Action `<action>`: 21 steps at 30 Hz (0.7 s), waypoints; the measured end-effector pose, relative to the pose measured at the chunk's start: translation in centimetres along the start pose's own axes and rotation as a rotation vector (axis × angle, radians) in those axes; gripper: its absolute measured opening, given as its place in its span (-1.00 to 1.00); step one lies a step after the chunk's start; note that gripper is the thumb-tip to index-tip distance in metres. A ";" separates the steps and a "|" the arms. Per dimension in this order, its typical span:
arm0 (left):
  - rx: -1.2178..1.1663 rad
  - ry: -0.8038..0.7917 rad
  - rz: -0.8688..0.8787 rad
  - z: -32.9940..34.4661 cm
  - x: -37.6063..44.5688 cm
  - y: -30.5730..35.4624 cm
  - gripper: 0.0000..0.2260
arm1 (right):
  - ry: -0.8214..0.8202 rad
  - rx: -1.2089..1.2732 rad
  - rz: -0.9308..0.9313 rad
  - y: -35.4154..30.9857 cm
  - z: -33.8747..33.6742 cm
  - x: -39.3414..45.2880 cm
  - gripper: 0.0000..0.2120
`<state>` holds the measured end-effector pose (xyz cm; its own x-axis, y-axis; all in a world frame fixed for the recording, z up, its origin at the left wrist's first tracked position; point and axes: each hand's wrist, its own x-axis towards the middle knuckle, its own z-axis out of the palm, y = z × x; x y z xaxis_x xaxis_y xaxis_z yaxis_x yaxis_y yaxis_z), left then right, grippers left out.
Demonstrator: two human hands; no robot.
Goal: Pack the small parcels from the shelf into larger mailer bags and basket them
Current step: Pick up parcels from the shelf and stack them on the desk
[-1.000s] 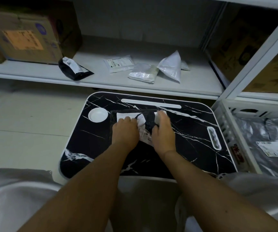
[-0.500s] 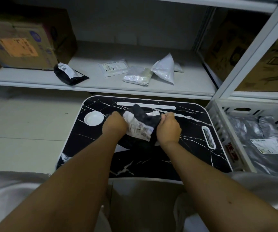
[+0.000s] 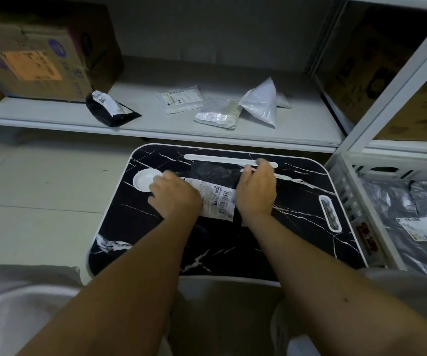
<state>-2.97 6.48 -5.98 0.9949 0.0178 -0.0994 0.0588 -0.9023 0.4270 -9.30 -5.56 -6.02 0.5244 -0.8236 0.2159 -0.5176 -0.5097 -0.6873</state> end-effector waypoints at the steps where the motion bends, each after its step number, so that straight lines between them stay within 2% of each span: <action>1: 0.001 0.137 0.168 0.2 -0.3 0.2 -0.73 | 0.020 -0.040 -0.164 0.1 0.2 -1.0 -0.69; 2: -0.007 0.215 0.371 0.4 -0.6 0.4 -0.72 | 0.006 -0.075 -0.298 0.4 0.7 -1.9 -0.69; 3: 0.012 0.215 0.566 0.9 -0.8 0.4 -0.69 | -0.023 -0.120 -0.389 0.9 1.1 -2.6 -0.68; 4: 0.061 0.148 0.711 1.2 -1.0 0.4 -0.64 | -0.069 -0.176 -0.433 1.4 1.6 -3.0 -0.63; 6: 0.210 -0.035 0.815 2.0 -1.2 -0.2 -0.56 | -0.209 -0.296 -0.392 2.2 1.9 -3.5 -0.52; 9: 0.327 -0.154 0.760 3.3 -1.0 -1.5 -0.52 | -0.425 -0.379 -0.192 3.0 1.7 -2.7 -0.50; 13: 0.345 -0.289 0.646 4.1 -0.2 -1.7 -0.50 | -0.561 -0.444 -0.112 2.5 1.8 -1.8 -0.47; 18: 0.373 -0.360 0.548 3.8 0.2 -1.0 -0.49 | -0.553 -0.443 -0.047 2.0 2.4 -1.7 -0.44; 21: 0.361 -0.343 0.534 3.7 -0.1 -0.9 -0.45 | -0.367 -0.517 -0.187 1.8 2.3 -2.4 -0.44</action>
<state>-3.41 5.71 -9.67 0.7949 -0.5473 -0.2617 -0.5173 -0.8369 0.1790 -9.93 -3.93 -9.42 0.7859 -0.6182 -0.0142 -0.6056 -0.7647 -0.2200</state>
